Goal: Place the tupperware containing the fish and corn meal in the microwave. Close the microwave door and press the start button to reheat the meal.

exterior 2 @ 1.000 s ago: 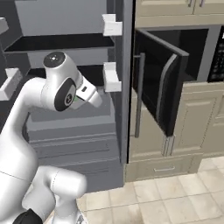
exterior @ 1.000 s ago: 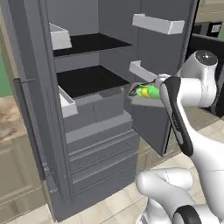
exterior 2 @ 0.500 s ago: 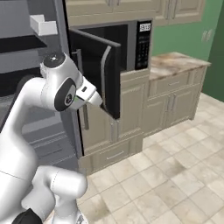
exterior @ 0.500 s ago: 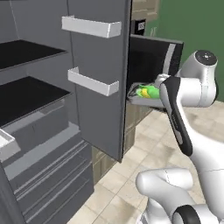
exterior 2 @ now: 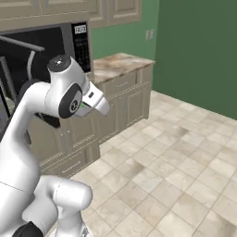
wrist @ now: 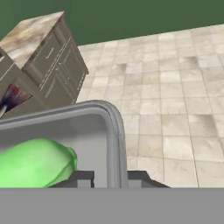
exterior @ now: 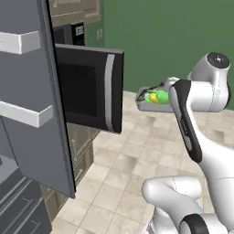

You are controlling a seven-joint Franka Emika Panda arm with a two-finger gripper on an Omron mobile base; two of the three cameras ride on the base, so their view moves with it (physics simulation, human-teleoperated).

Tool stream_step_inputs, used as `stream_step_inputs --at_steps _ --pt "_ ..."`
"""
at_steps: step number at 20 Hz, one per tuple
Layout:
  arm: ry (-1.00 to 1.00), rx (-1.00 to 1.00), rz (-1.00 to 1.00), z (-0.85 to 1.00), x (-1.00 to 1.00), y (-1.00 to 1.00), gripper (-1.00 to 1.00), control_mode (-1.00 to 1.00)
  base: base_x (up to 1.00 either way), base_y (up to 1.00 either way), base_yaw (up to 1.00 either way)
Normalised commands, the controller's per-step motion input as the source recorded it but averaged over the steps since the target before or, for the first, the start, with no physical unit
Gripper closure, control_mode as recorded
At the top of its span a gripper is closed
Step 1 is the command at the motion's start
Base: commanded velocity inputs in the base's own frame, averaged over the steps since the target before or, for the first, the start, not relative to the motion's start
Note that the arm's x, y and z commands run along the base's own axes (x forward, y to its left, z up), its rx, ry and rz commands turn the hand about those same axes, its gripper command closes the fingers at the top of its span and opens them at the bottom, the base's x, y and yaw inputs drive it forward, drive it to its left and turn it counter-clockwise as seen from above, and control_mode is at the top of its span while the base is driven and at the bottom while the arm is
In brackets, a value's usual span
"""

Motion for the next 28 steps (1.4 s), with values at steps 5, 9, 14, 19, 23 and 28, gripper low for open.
stream_step_inputs --at_steps 5,9,14,19,23,28 --pt "0.0 0.0 0.0 0.0 0.0 0.0 1.0 1.0 0.83 -0.36 -0.14" --pt "0.0 0.0 0.0 0.0 0.0 0.0 1.0 1.0 0.89 -0.19 0.18" --pt "0.0 0.0 0.0 0.0 0.0 0.0 1.0 1.0 0.71 -0.11 0.47" --pt "0.0 0.0 0.0 0.0 0.0 0.0 1.0 1.0 0.62 0.0 0.61" --pt "0.0 0.0 0.0 0.0 0.0 0.0 1.0 1.0 0.73 0.0 0.63" --pt "0.0 0.0 0.0 0.0 0.0 0.0 1.0 1.0 0.69 0.0 0.64"
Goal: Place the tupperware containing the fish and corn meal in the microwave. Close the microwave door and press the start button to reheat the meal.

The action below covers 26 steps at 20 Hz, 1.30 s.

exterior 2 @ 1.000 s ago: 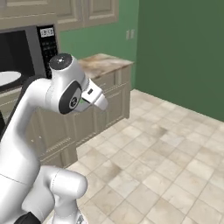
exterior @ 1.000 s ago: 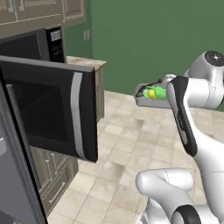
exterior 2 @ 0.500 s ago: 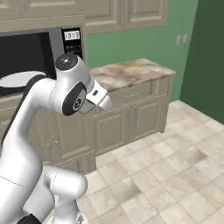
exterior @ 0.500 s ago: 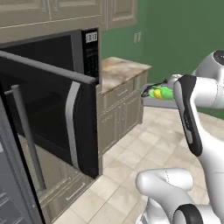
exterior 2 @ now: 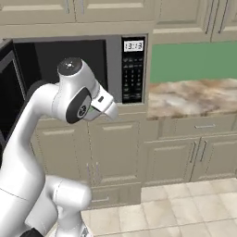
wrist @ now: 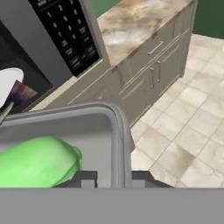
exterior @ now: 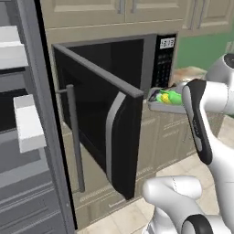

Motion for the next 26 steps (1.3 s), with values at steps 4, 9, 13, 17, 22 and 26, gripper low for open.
stream_step_inputs --at_steps 4,9,13,17,22,26 --pt "0.0 0.0 0.0 0.0 0.0 0.0 1.0 1.0 0.42 -0.15 0.61" --pt "0.0 0.0 0.0 0.0 0.0 0.0 1.0 1.0 0.06 -0.59 0.52" --pt "0.0 0.0 0.0 0.0 0.0 0.0 1.0 1.0 0.0 -0.76 0.35" --pt "0.0 0.0 0.0 0.0 0.0 0.0 1.0 1.0 0.06 -0.28 0.17" --pt "0.0 0.0 0.0 0.0 0.0 0.0 1.0 1.0 0.13 0.11 0.04" --pt "0.0 0.0 0.0 0.0 0.0 0.0 1.0 1.0 0.22 0.13 0.05"
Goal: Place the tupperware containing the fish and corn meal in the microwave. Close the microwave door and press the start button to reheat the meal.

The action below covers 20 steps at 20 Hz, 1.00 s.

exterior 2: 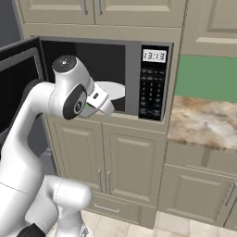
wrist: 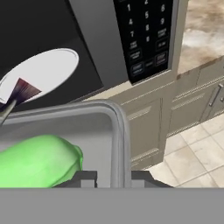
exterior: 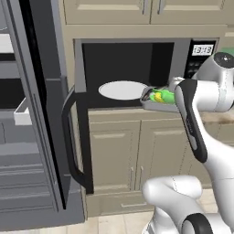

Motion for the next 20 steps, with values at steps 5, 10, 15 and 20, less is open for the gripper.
stream_step_inputs --at_steps 5,10,15,20 --pt "0.0 0.0 0.0 0.0 0.0 0.0 1.0 1.0 0.3 0.05 0.14" --pt "0.0 0.0 0.0 0.0 0.0 0.0 1.0 1.0 0.38 0.0 0.24" --pt "0.0 0.0 0.0 0.0 0.0 0.0 1.0 1.0 0.22 0.0 0.24" --pt "0.0 0.0 0.03 -0.05 0.0 0.01 1.0 -1.0 0.01 0.05 0.11"
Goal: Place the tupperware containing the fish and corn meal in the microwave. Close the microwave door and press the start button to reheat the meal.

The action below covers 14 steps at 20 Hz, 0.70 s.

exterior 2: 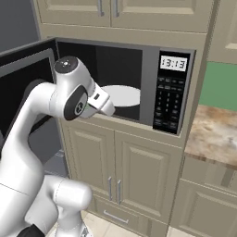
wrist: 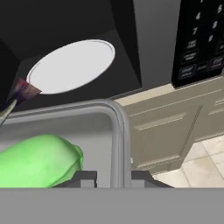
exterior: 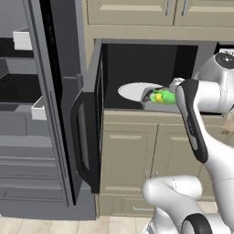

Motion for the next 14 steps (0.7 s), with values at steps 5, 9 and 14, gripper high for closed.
stream_step_inputs --at_steps 5,9,14 --pt "0.0 0.0 0.04 -0.13 0.01 0.0 1.0 -1.0 0.0 0.0 0.0" --pt "0.0 0.0 0.0 -0.13 0.21 0.0 1.0 -1.0 0.0 0.0 0.0" --pt "0.0 0.0 -0.02 -0.18 0.5 0.0 1.0 -1.0 0.0 0.0 0.0"
